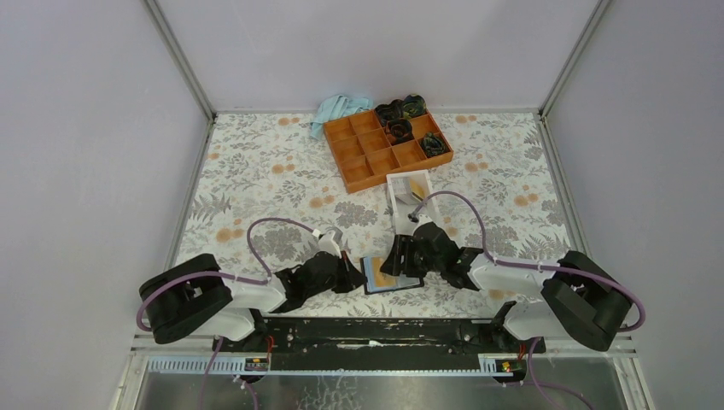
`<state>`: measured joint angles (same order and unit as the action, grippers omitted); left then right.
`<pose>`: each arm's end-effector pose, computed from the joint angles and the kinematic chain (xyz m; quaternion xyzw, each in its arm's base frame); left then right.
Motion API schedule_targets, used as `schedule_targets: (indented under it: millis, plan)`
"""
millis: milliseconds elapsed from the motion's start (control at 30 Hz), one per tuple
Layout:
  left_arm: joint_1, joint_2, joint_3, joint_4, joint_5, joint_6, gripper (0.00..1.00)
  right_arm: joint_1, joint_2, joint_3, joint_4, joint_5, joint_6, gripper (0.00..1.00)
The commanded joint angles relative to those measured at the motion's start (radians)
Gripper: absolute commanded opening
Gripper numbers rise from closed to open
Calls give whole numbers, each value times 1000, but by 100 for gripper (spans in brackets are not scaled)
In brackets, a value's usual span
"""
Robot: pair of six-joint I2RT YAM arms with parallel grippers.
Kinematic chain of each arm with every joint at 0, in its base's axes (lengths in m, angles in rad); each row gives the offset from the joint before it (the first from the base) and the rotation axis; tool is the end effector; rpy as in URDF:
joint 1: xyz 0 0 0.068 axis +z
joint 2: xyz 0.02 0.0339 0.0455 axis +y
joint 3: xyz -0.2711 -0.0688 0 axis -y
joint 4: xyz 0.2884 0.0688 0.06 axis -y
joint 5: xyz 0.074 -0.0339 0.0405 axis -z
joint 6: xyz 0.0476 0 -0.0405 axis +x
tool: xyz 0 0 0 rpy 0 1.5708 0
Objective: Put the credit cards into the card holder
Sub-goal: Insert the credit card into the card holder.
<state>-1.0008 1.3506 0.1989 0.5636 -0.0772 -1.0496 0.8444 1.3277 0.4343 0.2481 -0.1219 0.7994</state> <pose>0.1294 -0.1950 0.0716 -0.0397 0.8803 -0.3854 0.2737 0.1811 0.2125 0.1166 -0.0473 0.8923 0.3635 0.2634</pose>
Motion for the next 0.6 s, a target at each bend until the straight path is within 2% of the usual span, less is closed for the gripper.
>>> schedule_targets:
  millis: [0,133,200,333,433,567]
  plan:
    - [-5,3,11,-92,-38,9,0,8,-61,16,-32,51,-28,62]
    - [-4,14,13,-85,-32,7,0,8,-102,4,-54,108,-32,59]
    - [-5,16,13,-83,-31,7,0,7,-103,5,-65,120,-38,54]
    - [-5,17,13,-82,-31,7,0,8,-75,6,-72,129,-44,24]
    - [-5,18,13,-80,-32,7,0,7,-43,6,-72,130,-48,12]
    - [-5,19,14,-80,-30,8,0,8,-31,-4,-64,139,-49,8]
